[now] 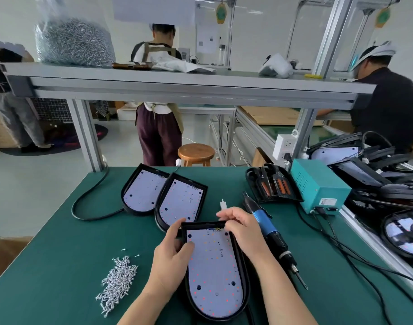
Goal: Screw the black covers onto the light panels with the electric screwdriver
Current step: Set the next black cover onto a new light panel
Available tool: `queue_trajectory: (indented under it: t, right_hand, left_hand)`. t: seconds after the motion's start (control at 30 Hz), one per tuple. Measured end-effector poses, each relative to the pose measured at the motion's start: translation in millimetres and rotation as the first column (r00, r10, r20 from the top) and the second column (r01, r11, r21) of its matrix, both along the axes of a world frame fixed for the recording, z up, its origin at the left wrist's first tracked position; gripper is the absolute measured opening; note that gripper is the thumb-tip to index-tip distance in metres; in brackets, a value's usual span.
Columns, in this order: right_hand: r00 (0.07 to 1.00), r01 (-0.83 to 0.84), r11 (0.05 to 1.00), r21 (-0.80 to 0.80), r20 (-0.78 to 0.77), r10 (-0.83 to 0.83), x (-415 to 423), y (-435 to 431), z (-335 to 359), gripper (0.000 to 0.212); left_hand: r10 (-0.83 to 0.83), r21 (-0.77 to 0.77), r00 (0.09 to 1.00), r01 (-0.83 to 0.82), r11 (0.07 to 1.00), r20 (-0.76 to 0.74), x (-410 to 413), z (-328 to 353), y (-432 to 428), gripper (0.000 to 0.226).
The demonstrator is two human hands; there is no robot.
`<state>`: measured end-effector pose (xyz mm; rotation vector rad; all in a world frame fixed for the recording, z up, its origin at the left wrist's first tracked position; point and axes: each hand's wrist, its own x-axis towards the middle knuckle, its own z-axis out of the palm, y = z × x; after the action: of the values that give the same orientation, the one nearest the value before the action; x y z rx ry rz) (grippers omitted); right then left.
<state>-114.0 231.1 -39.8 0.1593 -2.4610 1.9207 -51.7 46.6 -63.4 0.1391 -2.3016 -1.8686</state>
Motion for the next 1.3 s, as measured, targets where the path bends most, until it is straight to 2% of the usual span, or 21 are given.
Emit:
queue_trajectory:
  t: [0.07, 0.1, 0.17, 0.2, 0.23, 0.3, 0.37, 0.4, 0.43, 0.53, 0.63, 0.7, 0.8, 0.9, 0.97, 1.1, 1.2, 1.27, 1.3]
  right_hand:
    - [0.983, 0.126, 0.973, -0.194, -0.105, -0.149, 0, 0, 3, 0.027]
    - [0.950, 0.250, 0.907, -0.340, -0.094, -0.297, -3, 3, 8, 0.025]
    - [0.827, 0.492, 0.674, -0.550, 0.054, -0.560, -15, 17, 16, 0.021]
    - [0.774, 0.567, 0.594, -0.571, 0.121, -0.622, -23, 29, 19, 0.026]
    - [0.749, 0.611, 0.581, -0.537, 0.154, -0.645, -32, 41, 20, 0.032]
    - [0.741, 0.661, 0.657, -0.361, 0.177, -0.648, -51, 64, 24, 0.042]
    - [0.761, 0.649, 0.730, -0.214, 0.204, -0.616, -68, 78, 27, 0.037]
    - [0.777, 0.624, 0.761, -0.174, 0.232, -0.585, -74, 80, 27, 0.031]
    - [0.787, 0.603, 0.787, -0.133, 0.259, -0.560, -81, 80, 27, 0.027]
    - [0.806, 0.510, 0.853, 0.111, 0.284, -0.519, -94, 79, 21, 0.041]
    - [0.831, 0.453, 0.800, 0.393, 0.138, -0.539, -98, 83, 16, 0.049]
    - [0.816, 0.511, 0.753, 0.414, 0.041, -0.576, -96, 86, 11, 0.045]
    - [0.780, 0.595, 0.747, 0.296, 0.015, -0.626, -90, 88, 7, 0.033]
    - [0.741, 0.667, 0.745, -0.004, 0.106, -0.663, -86, 90, 10, 0.020]
    - [0.715, 0.699, 0.678, -0.227, 0.177, -0.677, -83, 90, 14, 0.017]
    - [0.692, 0.689, 0.492, -0.533, 0.281, -0.665, -70, 82, 25, 0.017]
    - [0.711, 0.647, 0.428, -0.630, 0.297, -0.637, -58, 78, 34, 0.014]
    - [0.722, 0.617, 0.450, -0.645, 0.237, -0.650, -48, 73, 37, 0.017]
    - [0.724, 0.603, 0.490, -0.630, 0.174, -0.668, -41, 71, 39, 0.018]
  left_hand:
    - [0.010, 0.031, 1.000, -0.009, 0.999, -0.014, -2, -2, -1, 0.042]
    - [0.014, 0.039, 1.000, -0.013, 0.999, -0.025, -2, -2, -1, 0.037]
    - [0.026, 0.048, 0.999, -0.024, 0.999, -0.044, -3, -3, -1, 0.029]
    - [0.031, 0.052, 0.998, -0.028, 0.998, -0.048, -3, -3, 0, 0.025]
    - [0.032, 0.053, 0.998, -0.030, 0.998, -0.050, -3, -4, 1, 0.020]
    - [0.026, 0.040, 0.998, -0.023, 0.999, -0.059, -4, -4, 2, 0.025]
    - [0.031, 0.022, 0.998, -0.030, 0.999, -0.053, -3, 0, 3, 0.039]
    - [0.038, 0.023, 0.998, -0.037, 0.999, -0.047, -3, 1, 3, 0.039]
    - [0.045, 0.023, 0.998, -0.044, 0.999, -0.044, -3, 1, 3, 0.034]
    - [0.065, 0.040, 0.997, -0.063, 0.997, -0.034, -5, -2, 3, 0.019]
    - [0.072, 0.050, 0.997, -0.071, 0.996, -0.033, -8, -5, 1, 0.032]
    - [0.074, 0.055, 0.997, -0.072, 0.996, -0.029, -9, -6, 1, 0.033]
    - [0.079, 0.066, 0.996, -0.077, 0.995, -0.028, -8, -6, 3, 0.019]
    - [0.064, 0.065, 0.997, -0.061, 0.996, -0.039, -9, -7, 3, 0.016]
    - [0.062, 0.059, 0.997, -0.060, 0.996, -0.043, -8, -7, 3, 0.018]
    - [0.075, 0.016, 0.997, -0.075, 0.997, -0.024, -9, -5, 3, 0.031]
    - [0.069, 0.013, 0.998, -0.069, 0.998, -0.007, -10, -8, 2, 0.022]
    - [0.061, 0.011, 0.998, -0.061, 0.998, -0.026, -11, -10, 2, 0.035]
    - [0.058, 0.011, 0.998, -0.058, 0.998, -0.026, -11, -11, 2, 0.036]
